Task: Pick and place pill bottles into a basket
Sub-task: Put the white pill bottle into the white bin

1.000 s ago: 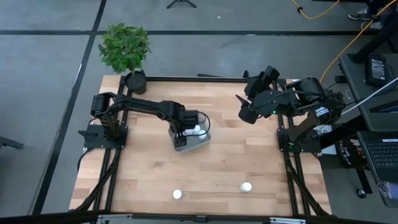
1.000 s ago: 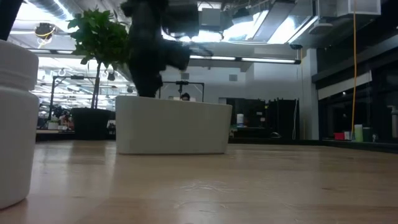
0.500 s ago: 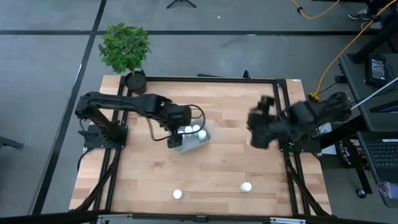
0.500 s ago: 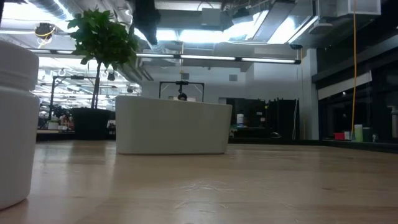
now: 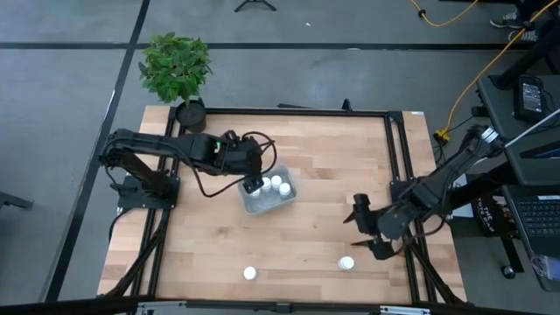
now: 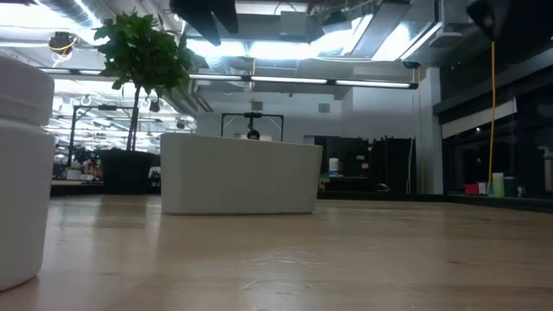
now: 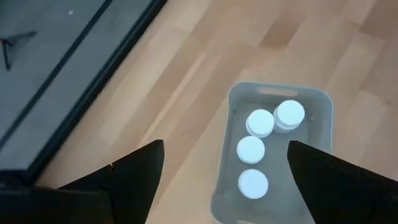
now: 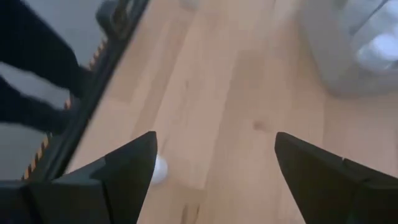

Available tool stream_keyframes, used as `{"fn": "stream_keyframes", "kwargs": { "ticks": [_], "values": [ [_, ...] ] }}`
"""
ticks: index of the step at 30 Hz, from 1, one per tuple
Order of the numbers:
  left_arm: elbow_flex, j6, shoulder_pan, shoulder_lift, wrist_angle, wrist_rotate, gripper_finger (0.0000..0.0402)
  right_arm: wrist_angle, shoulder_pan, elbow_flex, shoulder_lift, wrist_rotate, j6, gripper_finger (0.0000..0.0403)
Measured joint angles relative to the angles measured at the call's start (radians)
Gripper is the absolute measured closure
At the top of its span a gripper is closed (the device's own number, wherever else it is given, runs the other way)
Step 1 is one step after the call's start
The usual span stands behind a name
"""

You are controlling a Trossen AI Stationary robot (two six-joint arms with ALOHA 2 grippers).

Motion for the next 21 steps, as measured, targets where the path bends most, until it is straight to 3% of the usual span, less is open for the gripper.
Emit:
{"fn": "stream_keyframes", "kwargs": {
  "ticks": [10,21],
  "values": [
    [-0.03,-0.162,-0.042,0.026,-0.006,0.002,0.0069,-0.104,-0.003,0.019,0.028,-0.017,0.181,0.0075],
    [-0.03,-0.161,-0.061,0.097,-0.001,0.011,0.007,-0.172,0.004,0.078,0.134,-0.216,0.472,0.0075]
  ]
}}
